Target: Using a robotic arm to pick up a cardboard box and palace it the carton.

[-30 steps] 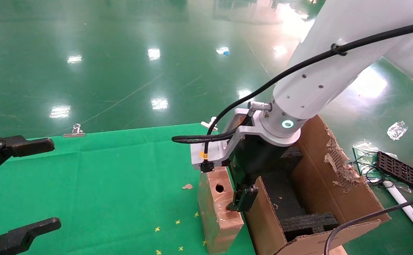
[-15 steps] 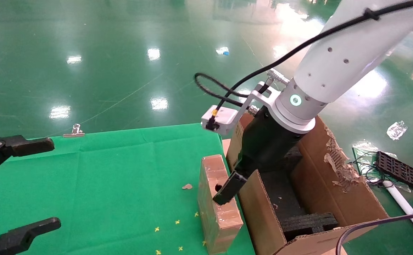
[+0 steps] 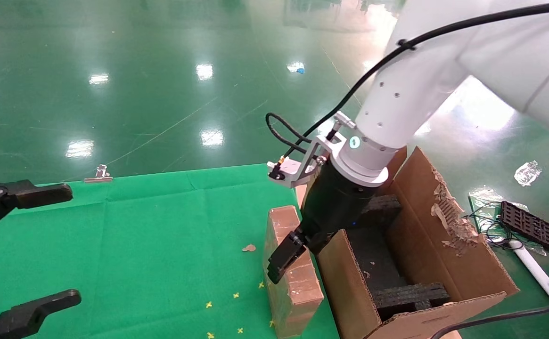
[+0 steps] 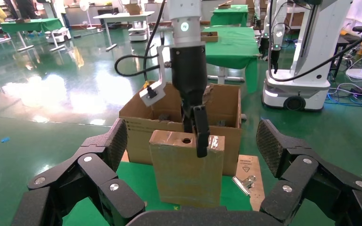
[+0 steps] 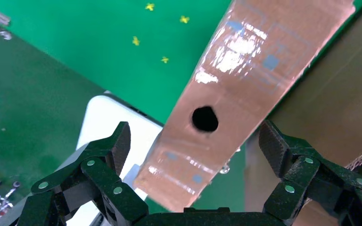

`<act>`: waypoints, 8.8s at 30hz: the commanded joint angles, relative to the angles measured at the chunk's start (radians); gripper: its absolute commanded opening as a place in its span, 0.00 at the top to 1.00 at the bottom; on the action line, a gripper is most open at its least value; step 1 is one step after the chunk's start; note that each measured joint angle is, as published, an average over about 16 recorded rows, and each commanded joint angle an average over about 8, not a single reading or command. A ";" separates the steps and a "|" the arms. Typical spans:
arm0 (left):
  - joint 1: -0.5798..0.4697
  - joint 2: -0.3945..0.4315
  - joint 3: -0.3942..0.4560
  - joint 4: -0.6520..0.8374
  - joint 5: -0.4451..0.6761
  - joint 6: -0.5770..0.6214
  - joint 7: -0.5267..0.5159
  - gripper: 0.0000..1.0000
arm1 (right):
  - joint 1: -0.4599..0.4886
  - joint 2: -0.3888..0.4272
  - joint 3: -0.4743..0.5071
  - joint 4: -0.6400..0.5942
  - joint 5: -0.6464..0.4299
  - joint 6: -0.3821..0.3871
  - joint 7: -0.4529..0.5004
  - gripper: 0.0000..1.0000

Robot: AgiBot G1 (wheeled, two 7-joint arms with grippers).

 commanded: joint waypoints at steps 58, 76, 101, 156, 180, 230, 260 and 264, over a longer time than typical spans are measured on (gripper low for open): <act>-0.001 -0.002 0.004 0.000 -0.003 -0.002 0.002 1.00 | 0.352 0.218 0.024 -0.280 -0.051 0.080 -0.346 1.00; -0.001 -0.002 0.005 0.000 -0.003 -0.002 0.003 0.13 | 0.215 0.327 -0.085 -0.486 -0.147 0.018 -0.390 1.00; -0.001 -0.003 0.007 0.000 -0.004 -0.003 0.003 0.00 | -0.047 0.233 -0.107 -0.730 -0.141 0.120 -0.429 1.00; -0.002 -0.004 0.010 0.000 -0.007 -0.004 0.005 0.00 | -0.234 0.136 -0.075 -0.871 -0.088 0.282 -0.463 0.00; -0.002 -0.005 0.011 0.000 -0.008 -0.005 0.006 0.00 | 0.321 0.147 -0.049 -0.811 -0.062 0.209 -0.682 0.00; -0.003 -0.005 0.014 0.001 -0.009 -0.005 0.007 0.00 | -0.636 0.367 0.981 0.051 0.329 0.120 -1.096 0.00; -0.003 -0.006 0.015 0.002 -0.010 -0.006 0.008 0.00 | -1.070 0.459 1.446 0.428 0.505 0.069 -1.265 0.00; -0.003 -0.006 0.015 0.002 -0.010 -0.006 0.008 0.00 | -1.061 0.457 1.435 0.420 0.501 0.070 -1.263 0.00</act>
